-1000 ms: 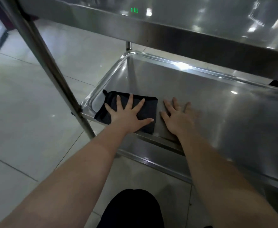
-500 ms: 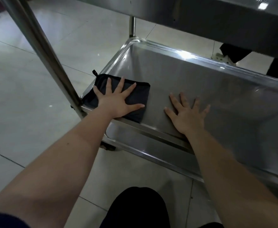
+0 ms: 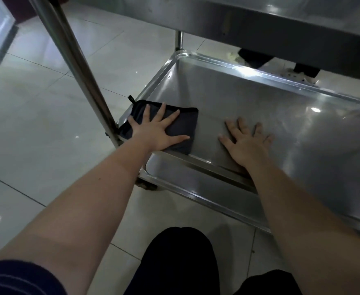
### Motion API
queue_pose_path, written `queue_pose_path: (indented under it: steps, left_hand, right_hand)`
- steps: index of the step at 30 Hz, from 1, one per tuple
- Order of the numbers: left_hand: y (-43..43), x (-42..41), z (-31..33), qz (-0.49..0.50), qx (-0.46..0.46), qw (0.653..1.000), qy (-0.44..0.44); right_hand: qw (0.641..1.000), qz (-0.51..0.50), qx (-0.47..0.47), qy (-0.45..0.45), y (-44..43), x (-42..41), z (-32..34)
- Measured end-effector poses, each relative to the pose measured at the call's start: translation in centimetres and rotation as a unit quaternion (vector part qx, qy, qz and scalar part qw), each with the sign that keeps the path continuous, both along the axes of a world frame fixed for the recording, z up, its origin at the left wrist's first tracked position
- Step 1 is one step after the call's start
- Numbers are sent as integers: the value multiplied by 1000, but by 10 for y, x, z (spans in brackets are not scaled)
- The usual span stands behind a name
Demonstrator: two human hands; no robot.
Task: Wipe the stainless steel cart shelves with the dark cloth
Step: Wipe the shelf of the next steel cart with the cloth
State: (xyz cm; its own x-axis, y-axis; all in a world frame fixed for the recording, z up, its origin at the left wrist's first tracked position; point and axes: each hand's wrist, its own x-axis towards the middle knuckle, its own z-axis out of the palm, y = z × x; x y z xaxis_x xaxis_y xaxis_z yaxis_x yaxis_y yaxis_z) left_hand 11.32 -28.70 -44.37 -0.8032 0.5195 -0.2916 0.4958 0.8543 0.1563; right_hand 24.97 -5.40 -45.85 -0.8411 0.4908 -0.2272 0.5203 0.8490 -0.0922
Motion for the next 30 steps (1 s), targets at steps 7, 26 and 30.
queue_pose_path:
  steps: [7,26,30]
  left_hand:
    - [2,7,-7,-7,-22,1000,4]
    - [45,-22,-2,-62,-19,998,15]
    - [22,23,-4,-72,-54,996,-1]
  right_hand:
    - [999,47,28,-3,16,13,-1]
    - [998,41,37,-5,19,4,-8]
    - [998,44,35,-7,15,4,-3]
